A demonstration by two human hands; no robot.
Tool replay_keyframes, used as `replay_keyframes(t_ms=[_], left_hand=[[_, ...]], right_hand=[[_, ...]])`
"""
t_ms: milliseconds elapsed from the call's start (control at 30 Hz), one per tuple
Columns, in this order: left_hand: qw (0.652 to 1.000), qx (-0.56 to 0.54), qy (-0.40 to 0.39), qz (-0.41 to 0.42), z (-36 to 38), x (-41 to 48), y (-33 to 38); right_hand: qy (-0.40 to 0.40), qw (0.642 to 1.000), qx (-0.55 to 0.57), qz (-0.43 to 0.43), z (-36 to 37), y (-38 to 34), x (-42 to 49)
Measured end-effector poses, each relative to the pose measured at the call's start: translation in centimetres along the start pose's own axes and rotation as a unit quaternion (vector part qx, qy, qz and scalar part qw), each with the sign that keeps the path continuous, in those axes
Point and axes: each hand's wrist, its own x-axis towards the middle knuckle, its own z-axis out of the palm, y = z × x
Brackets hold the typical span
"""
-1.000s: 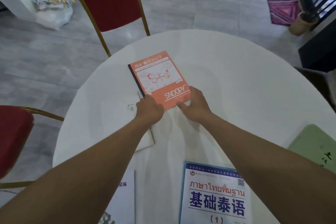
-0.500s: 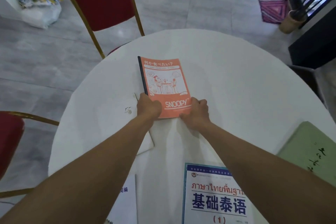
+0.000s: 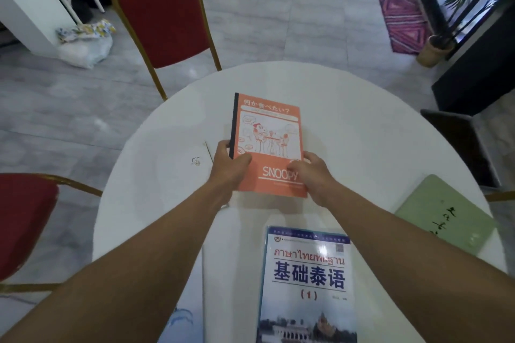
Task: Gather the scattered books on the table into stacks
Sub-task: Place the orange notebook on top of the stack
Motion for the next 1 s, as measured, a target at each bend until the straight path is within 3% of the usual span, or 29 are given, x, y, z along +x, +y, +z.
replay_keyframes(t_ms=[267,500,667,833,1000], left_hand=[[0.991,0.126,-0.048,0.010,1.2,-8.4,-4.7],[0.962,0.266,-0.053,0.029,3.1,-13.9,-9.2],[0.934,0.339,-0.105,0.046,4.4,-16.7,-13.0],[0.897,0.437,-0.062,0.018,5.0,-18.6,-16.5],[0.870,0.489,-0.055,0.014,5.2,-18.9,-17.8]], right_hand=[[-0.040,0.998,-0.044,0.001,-4.9,6.0,-7.1],[-0.051,0.991,-0.116,-0.050,-8.8,12.9,-11.8],[-0.027,0.980,-0.199,-0.014,-10.8,17.3,-14.4],[-0.034,0.956,-0.289,-0.030,-11.2,20.3,-16.0],[-0.046,0.949,-0.311,-0.029,-11.2,21.8,-16.1]])
